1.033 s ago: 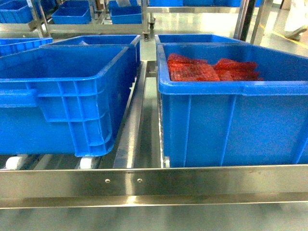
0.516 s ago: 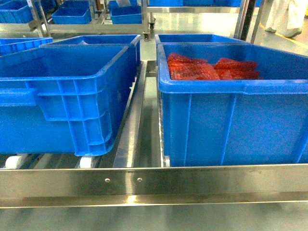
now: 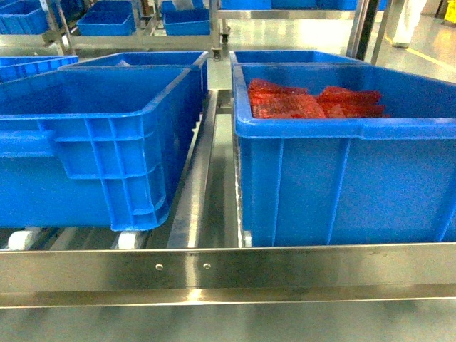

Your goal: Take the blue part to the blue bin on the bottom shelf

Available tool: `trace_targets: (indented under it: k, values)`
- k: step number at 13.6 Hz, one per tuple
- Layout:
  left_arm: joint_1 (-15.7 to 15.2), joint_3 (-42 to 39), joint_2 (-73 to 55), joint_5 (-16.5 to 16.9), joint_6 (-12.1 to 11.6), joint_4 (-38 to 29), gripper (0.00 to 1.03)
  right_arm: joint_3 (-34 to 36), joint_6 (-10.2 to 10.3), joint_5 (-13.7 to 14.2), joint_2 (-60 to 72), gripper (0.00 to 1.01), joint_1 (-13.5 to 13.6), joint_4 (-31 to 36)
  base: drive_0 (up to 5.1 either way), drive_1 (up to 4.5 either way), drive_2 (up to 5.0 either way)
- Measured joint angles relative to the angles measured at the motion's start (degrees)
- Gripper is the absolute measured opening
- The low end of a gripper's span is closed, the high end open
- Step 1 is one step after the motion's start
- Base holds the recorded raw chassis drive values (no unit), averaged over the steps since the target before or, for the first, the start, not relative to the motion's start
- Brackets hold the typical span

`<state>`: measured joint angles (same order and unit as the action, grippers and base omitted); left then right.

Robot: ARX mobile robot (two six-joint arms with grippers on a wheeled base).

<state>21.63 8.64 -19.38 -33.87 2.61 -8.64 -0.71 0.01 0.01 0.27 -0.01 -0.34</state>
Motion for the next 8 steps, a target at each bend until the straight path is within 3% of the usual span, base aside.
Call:
trace_targets:
  k: [2,8]
  values:
    - [0.0,0.0,0.1,0.0,0.0,-0.2,0.43,0.0,0.0,0.0,0.0,0.98,0.0,0.3,0.0,0.0,0.0]
    - [0.0,0.0,0.0,0.0,0.0,-0.1,0.43,0.0,0.0,0.0,0.0,0.98,0.0,0.1,0.0,4.02,-4.0]
